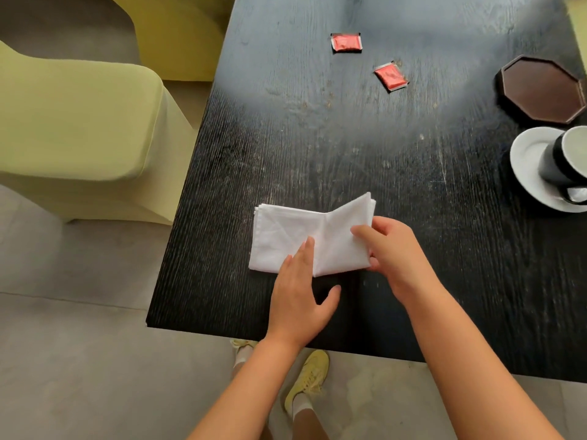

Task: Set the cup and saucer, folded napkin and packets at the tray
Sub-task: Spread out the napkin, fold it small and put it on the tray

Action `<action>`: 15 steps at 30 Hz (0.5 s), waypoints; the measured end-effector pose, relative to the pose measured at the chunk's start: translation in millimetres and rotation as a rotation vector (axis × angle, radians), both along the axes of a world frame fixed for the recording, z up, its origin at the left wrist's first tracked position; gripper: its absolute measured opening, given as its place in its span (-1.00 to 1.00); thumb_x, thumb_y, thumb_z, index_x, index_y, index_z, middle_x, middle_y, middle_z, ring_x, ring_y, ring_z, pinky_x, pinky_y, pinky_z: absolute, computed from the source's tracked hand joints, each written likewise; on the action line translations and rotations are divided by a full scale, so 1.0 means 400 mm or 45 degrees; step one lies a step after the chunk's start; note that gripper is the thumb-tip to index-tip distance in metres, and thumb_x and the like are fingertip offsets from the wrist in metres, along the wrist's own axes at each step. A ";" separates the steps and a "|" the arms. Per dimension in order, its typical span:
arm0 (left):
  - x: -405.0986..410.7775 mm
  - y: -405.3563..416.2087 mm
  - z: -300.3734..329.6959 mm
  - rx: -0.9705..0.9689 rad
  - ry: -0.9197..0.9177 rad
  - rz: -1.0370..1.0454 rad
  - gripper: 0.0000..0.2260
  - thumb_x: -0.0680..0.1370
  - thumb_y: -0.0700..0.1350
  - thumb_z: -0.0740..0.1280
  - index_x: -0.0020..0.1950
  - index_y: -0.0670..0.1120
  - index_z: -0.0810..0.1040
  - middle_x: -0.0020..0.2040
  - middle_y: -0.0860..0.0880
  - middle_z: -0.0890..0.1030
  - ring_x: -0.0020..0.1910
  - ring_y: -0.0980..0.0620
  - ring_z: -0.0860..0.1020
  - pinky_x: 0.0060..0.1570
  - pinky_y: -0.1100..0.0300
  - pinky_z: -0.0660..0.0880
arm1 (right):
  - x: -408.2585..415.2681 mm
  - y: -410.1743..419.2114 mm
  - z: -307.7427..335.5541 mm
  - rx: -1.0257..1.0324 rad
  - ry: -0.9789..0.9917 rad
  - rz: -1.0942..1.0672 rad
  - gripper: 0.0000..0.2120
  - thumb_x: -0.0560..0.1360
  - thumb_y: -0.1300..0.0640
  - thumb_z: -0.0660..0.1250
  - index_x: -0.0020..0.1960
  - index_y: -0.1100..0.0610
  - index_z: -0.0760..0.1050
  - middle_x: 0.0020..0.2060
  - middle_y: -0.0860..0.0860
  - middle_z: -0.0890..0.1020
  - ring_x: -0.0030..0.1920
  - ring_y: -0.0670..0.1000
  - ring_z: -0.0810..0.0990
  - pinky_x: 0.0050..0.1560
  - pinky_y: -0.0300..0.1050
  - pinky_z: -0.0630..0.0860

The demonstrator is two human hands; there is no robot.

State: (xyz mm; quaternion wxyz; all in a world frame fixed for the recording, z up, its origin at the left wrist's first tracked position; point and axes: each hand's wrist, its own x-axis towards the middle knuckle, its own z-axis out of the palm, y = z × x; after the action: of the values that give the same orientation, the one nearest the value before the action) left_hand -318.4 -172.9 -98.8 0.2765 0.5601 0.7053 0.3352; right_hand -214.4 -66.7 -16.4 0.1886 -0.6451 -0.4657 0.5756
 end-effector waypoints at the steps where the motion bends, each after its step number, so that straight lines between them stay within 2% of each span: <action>1: 0.002 -0.008 0.010 0.007 -0.083 0.075 -0.34 0.43 -0.01 0.35 0.47 -0.16 0.21 0.43 0.01 0.33 0.37 0.07 0.33 0.37 0.16 0.25 | -0.021 -0.004 0.008 0.043 -0.014 0.034 -0.84 0.43 0.24 0.26 -0.09 0.31 0.55 -0.23 0.36 0.51 -0.27 0.07 0.49 -0.31 -0.09 0.42; 3: 0.002 -0.026 0.030 0.021 -0.300 0.252 -0.41 0.45 0.02 0.28 0.44 -0.13 0.28 0.37 0.17 0.34 0.33 0.20 0.36 0.31 0.29 0.30 | -0.063 -0.014 0.015 0.128 -0.079 0.113 -0.92 0.41 0.22 0.30 -0.17 0.17 0.58 -0.36 0.17 0.49 -0.39 -0.04 0.42 -0.43 -0.20 0.37; 5: -0.011 -0.036 0.054 0.052 -0.612 0.469 -0.46 0.46 0.10 0.17 0.39 -0.11 0.38 0.31 0.17 0.45 0.28 0.21 0.44 0.26 0.27 0.39 | -0.109 -0.026 0.014 0.179 -0.114 0.171 -0.91 0.39 0.18 0.33 -0.17 0.05 0.60 -0.45 0.02 0.46 -0.43 -0.06 0.40 -0.38 -0.14 0.36; 7: -0.041 -0.028 0.082 0.066 -0.976 0.633 -0.50 0.44 0.17 0.13 0.29 -0.04 0.47 0.11 0.06 0.65 0.12 0.14 0.59 0.09 0.25 0.51 | -0.154 -0.041 0.006 0.219 -0.173 0.238 -0.87 0.38 0.14 0.34 -0.09 0.07 0.61 -0.46 -0.01 0.48 -0.41 -0.04 0.44 -0.29 -0.12 0.40; 9: -0.082 -0.004 0.095 0.027 -1.171 0.714 -0.59 0.41 0.23 0.15 0.07 0.05 0.60 -0.09 -0.02 0.70 -0.05 0.08 0.65 -0.09 0.26 0.56 | -0.193 -0.056 -0.003 0.266 -0.295 0.320 -0.79 0.40 0.09 0.32 -0.06 0.20 0.58 -0.36 0.09 0.59 -0.33 0.02 0.52 -0.24 -0.12 0.42; 10: -0.102 0.009 0.101 -0.022 -1.175 0.729 -0.64 0.41 0.22 0.18 -0.02 0.04 0.63 -0.13 -0.06 0.70 -0.09 0.02 0.66 -0.13 0.23 0.57 | -0.206 -0.062 -0.009 0.274 -0.326 0.347 -0.77 0.42 0.08 0.29 -0.08 0.25 0.56 -0.31 0.12 0.61 -0.28 0.07 0.53 -0.21 -0.10 0.43; 12: -0.133 0.029 0.108 -0.128 -1.024 0.743 -0.77 0.47 0.05 0.28 -0.05 -0.04 0.63 -0.13 -0.12 0.68 -0.09 -0.07 0.65 -0.08 0.09 0.60 | -0.217 -0.070 -0.022 0.252 -0.322 0.394 -0.78 0.47 0.13 0.20 -0.13 0.26 0.54 -0.29 0.13 0.61 -0.22 0.10 0.53 -0.16 -0.05 0.44; 13: -0.146 0.033 0.105 -0.167 -0.913 0.751 -0.84 0.50 -0.07 0.30 0.00 -0.07 0.61 -0.12 -0.12 0.67 -0.10 -0.07 0.65 -0.03 0.03 0.60 | -0.218 -0.072 -0.026 0.223 -0.319 0.409 -0.77 0.50 0.15 0.17 -0.08 0.23 0.56 -0.22 0.11 0.64 -0.15 0.08 0.55 -0.11 -0.06 0.43; 15: -0.168 0.031 0.093 -0.232 -0.729 0.733 -0.82 0.50 -0.20 0.31 0.08 -0.08 0.59 -0.10 -0.05 0.67 -0.11 0.00 0.65 0.01 0.05 0.59 | -0.214 -0.075 -0.040 0.171 -0.306 0.438 -0.71 0.53 0.18 0.13 0.12 0.12 0.57 0.02 0.05 0.66 0.09 0.02 0.55 0.00 -0.15 0.39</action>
State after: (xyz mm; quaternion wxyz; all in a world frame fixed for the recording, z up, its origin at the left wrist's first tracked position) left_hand -385.5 -160.4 -61.5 0.4048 0.1973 0.7545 0.4774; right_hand -300.1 -96.7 -32.2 0.0733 -0.6060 -0.6255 0.4859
